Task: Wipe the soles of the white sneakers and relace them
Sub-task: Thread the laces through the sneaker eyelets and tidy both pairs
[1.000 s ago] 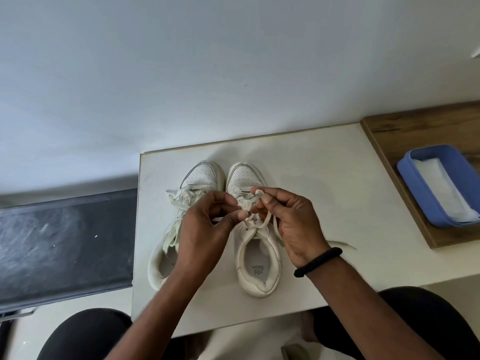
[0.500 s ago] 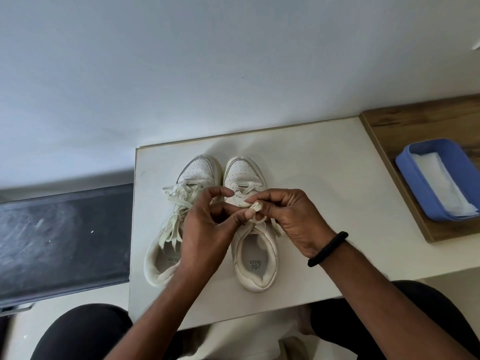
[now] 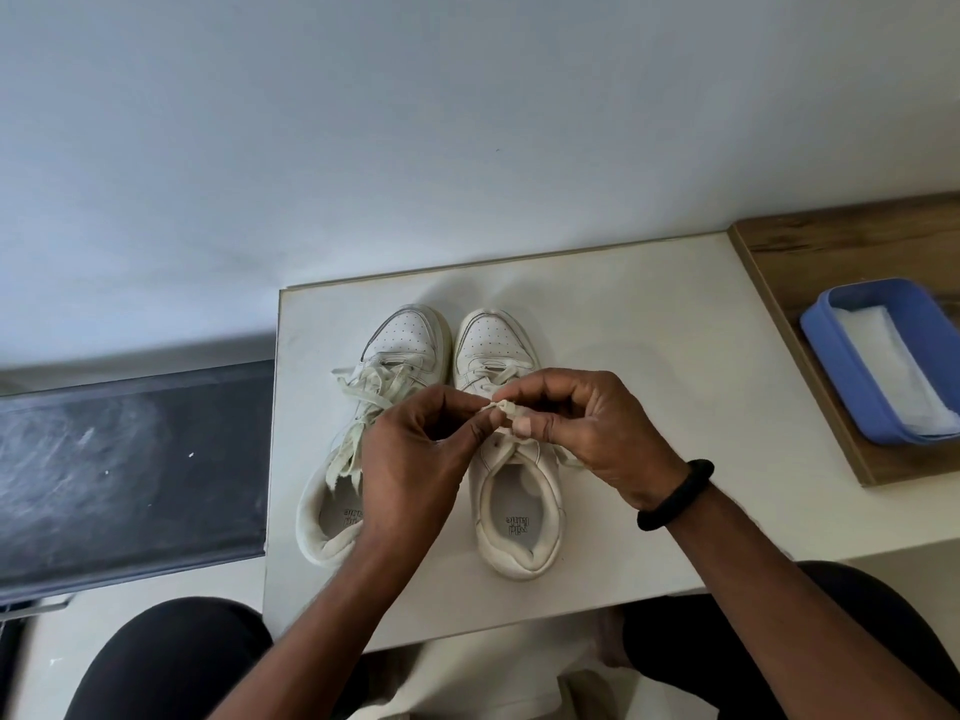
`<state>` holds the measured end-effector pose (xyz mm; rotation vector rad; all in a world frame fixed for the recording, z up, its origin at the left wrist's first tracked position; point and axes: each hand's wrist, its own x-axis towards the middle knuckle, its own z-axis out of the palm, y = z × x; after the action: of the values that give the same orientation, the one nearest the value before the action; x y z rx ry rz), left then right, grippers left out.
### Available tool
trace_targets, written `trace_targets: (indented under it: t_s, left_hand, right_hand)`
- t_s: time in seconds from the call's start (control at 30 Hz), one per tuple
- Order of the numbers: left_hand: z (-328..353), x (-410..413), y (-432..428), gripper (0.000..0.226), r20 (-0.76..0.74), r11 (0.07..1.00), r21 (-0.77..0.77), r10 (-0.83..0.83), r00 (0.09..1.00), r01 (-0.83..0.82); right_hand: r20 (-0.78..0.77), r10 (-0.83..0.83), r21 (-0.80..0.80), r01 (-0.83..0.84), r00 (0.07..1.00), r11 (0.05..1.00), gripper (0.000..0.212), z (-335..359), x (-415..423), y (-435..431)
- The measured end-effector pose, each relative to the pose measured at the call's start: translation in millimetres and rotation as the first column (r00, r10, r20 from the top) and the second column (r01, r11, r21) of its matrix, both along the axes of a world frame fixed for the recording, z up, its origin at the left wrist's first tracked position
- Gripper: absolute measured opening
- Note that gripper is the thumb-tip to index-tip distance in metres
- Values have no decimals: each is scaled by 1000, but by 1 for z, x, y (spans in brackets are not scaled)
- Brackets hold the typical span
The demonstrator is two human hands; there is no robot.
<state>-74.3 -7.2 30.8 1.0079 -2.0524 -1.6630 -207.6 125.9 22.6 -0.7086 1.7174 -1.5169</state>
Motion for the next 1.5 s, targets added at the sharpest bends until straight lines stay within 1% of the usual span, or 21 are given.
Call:
trace_targets:
  t_s: [0.07, 0.17, 0.23, 0.27, 0.37, 0.4, 0.43, 0.53, 0.63, 0.73, 0.83, 0.9, 1.0, 1.07, 1.2, 1.27, 1.37, 1.5]
  left_hand:
    - [-1, 0, -3, 6, -13, 1000, -20, -10, 1000, 10]
    - [3, -1, 0, 5, -54, 993, -98, -76, 996, 71]
    - [2, -1, 3, 6, -69, 984, -150, -112, 991, 101]
    - [2, -1, 4, 7, -70, 980, -167, -120, 990, 107]
    - [-1, -1, 4, 12, -87, 956, -270, -141, 986, 113]
    - [-1, -2, 4, 12, -93, 942, -314, -157, 983, 121]
    - [-2, -2, 4, 12, -100, 929, -348, -170, 980, 126]
    - [-4, -2, 6, 10, -106, 920, -371, -176, 979, 126]
    - [-6, -3, 8, 8, -106, 914, -387, -174, 979, 120]
    - [-10, -2, 7, 6, -110, 907, -414, -140, 984, 82]
    - [-14, -2, 5, 6, -95, 909, -413, -94, 991, 46]
    - [-14, -3, 5, 8, -89, 902, -430, -94, 992, 47]
    - [-15, -3, 5, 7, -103, 876, -478, -123, 987, 59]
    - [-16, -2, 4, 7, -109, 847, -528, -141, 984, 63]
    - [-23, -3, 4, 9, -67, 765, -640, -151, 986, 74]
    - [-25, -4, 5, 7, -64, 755, -652, -153, 986, 75]
    - [-22, -4, 6, 9, -99, 786, -614, -168, 981, 72]
    - [-13, -4, 8, 7, -121, 836, -546, -132, 984, 45]
  right_hand:
    - [-58, 14, 1, -14, 998, 1000, 24, 1, 1, 1]
    - [-133, -137, 3, 139, 982, 990, 10, -1, 8, -3]
    - [-135, -229, 24, 235, 964, 972, 3, -3, 14, -8]
    - [-83, -263, 33, 266, 961, 963, 3, -4, 16, -10]
    - [189, -339, 43, 337, 922, 940, 11, -2, 18, -12]
    - [233, -344, 50, 342, 910, 938, 11, -1, 18, -12]
    - [235, -343, 58, 339, 909, 939, 10, -1, 17, -12]
    - [183, -331, 73, 324, 926, 943, 3, -1, 17, -13]
    - [154, -303, 80, 294, 940, 952, 5, -1, 16, -12]
    - [77, -220, 126, 209, 973, 970, 13, -3, 12, -9]
    - [102, -119, 127, 105, 988, 986, 9, -2, 7, -5]
    - [74, -67, 145, 56, 995, 988, 14, -2, 6, -4]
    - [-24, -101, 157, 104, 995, 982, 13, -5, 10, -6]
    - [-123, -116, 170, 136, 986, 976, 11, -8, 13, -9]
    - [-404, -56, 183, 141, 913, 973, 7, -11, 15, -10]
    - [-471, -16, 185, 117, 882, 976, 7, -9, 15, -9]
    - [-486, 18, 194, 89, 874, 977, 10, -7, 13, -9]
    - [-437, 60, 198, 31, 897, 980, 13, -7, 6, -6]
